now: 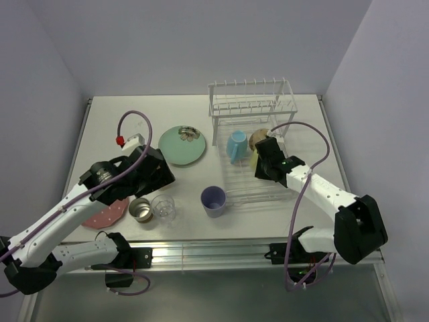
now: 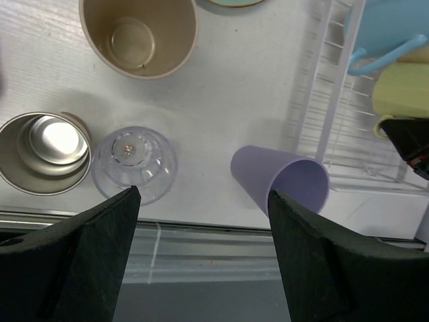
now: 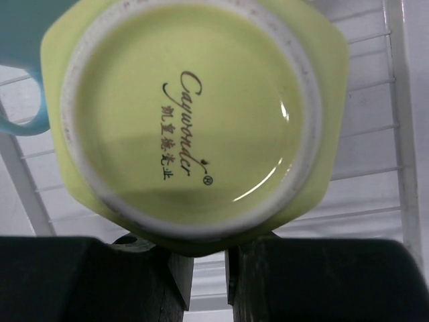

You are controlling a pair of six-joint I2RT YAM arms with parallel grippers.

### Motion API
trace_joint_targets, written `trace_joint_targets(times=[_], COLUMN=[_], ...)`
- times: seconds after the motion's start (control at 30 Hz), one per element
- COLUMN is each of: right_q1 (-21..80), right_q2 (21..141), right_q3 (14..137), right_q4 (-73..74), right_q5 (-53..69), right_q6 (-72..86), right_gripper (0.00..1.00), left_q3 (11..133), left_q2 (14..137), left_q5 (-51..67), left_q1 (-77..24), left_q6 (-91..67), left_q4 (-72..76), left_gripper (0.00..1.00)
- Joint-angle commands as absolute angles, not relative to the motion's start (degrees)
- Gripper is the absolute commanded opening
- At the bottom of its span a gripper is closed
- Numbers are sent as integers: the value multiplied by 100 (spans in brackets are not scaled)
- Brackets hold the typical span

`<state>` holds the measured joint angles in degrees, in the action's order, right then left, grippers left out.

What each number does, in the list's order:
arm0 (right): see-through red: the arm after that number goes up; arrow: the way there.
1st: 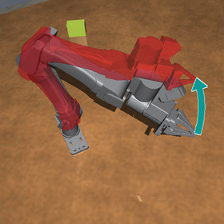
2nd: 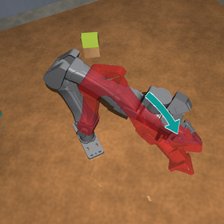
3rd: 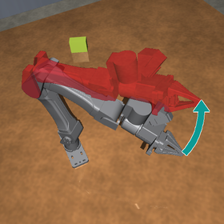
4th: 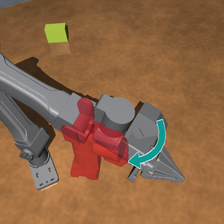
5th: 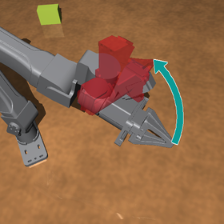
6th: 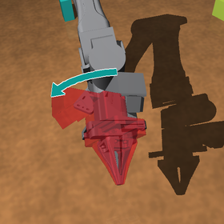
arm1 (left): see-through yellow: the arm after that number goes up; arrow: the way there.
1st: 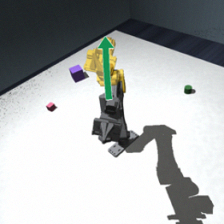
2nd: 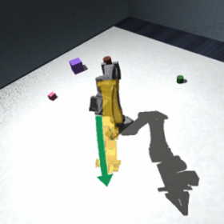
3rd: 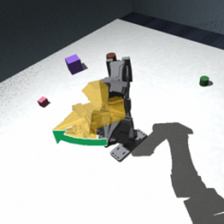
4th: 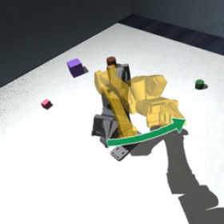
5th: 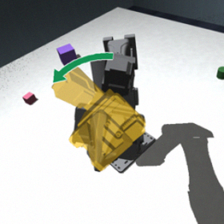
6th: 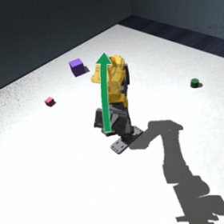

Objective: Load the mixed dishes into the dish rack

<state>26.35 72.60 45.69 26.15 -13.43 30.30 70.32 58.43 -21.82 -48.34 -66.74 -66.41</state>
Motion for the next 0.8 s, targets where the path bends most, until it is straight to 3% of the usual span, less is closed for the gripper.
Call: trace_joint_targets(times=[0.0,0.17,0.53,0.6,0.73,0.77], right_q1=[2602,2602,2549,2496,2487,2479], right_q2=[7374,7585,8015,8103,8007,7937], right_q3=[4676,4676,4816,4825,4790,4694], right_q4=[1995,1960,1767,1732,1644,1583], right_q5=[-1731,-1802,-2101,-2048,-1925,-1873], right_q6=[2953,2953,2857,2856,2848,2839], right_gripper=[9,18,21,29,65,68], left_q3=[6970,6961,6943,6917,6943,6952], left_q2=[5915,6125,6073,6064,6091,6108], left_q5=[-2373,-2250,-2022,-1978,-2004,-2013], left_q1=[-4825,-4825,-4825,-4825,-4825,-4825], left_q6=[-6495,-6320,-6249,-6249,-6223,-6214], left_q4=[-6680,-6522,-6416,-6433,-6513,-6513], left_gripper=[83,82,81,81,81,81])
